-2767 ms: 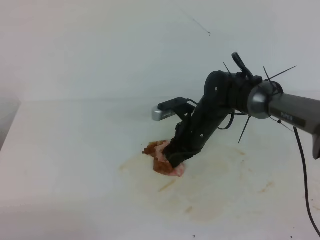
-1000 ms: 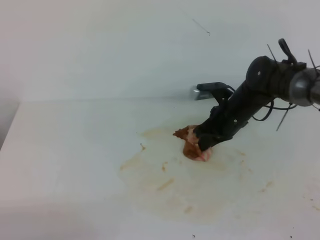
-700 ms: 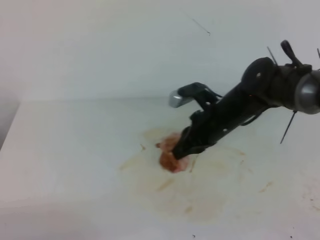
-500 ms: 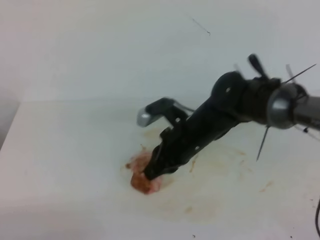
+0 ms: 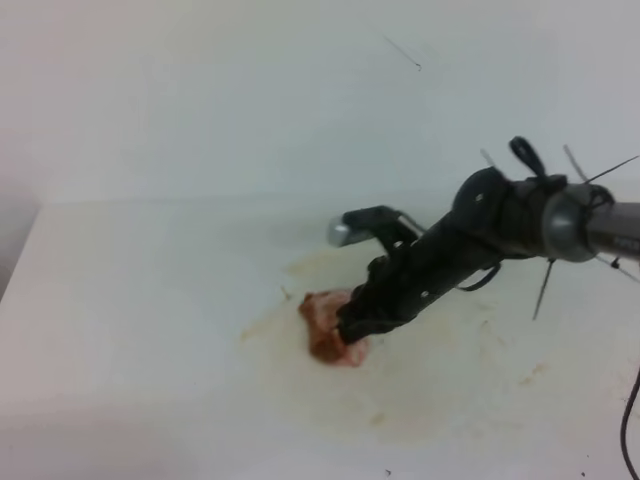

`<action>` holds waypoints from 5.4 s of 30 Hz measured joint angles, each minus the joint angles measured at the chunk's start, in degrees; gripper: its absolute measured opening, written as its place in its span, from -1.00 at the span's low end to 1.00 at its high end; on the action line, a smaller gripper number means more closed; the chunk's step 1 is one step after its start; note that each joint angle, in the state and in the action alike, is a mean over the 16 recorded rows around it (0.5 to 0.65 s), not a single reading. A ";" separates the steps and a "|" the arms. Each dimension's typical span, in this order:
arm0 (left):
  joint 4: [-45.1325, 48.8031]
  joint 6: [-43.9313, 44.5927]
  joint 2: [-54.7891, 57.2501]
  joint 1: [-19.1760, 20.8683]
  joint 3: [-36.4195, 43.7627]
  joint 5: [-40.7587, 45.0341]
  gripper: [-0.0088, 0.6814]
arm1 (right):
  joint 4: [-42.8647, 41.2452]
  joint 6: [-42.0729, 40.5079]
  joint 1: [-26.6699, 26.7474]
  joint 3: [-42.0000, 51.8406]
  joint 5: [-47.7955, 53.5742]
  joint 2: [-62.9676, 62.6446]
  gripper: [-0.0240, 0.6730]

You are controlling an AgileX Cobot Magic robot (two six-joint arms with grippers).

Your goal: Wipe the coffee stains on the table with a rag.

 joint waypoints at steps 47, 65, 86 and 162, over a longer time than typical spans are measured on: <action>0.00 0.00 0.00 0.00 0.00 0.00 -0.97 | -36.92 28.78 -26.26 40.14 -17.26 -34.73 -0.48; 0.00 0.00 0.00 0.00 0.00 0.00 -0.97 | -33.05 25.70 -26.80 39.99 -9.24 -48.43 -0.47; 0.00 0.00 0.00 0.00 0.00 0.00 -0.97 | -26.36 17.61 -25.94 40.10 6.00 -74.95 -0.94; 0.00 0.00 0.13 0.02 0.00 0.00 -0.97 | -36.30 21.91 -29.98 89.92 -21.38 -129.24 -0.94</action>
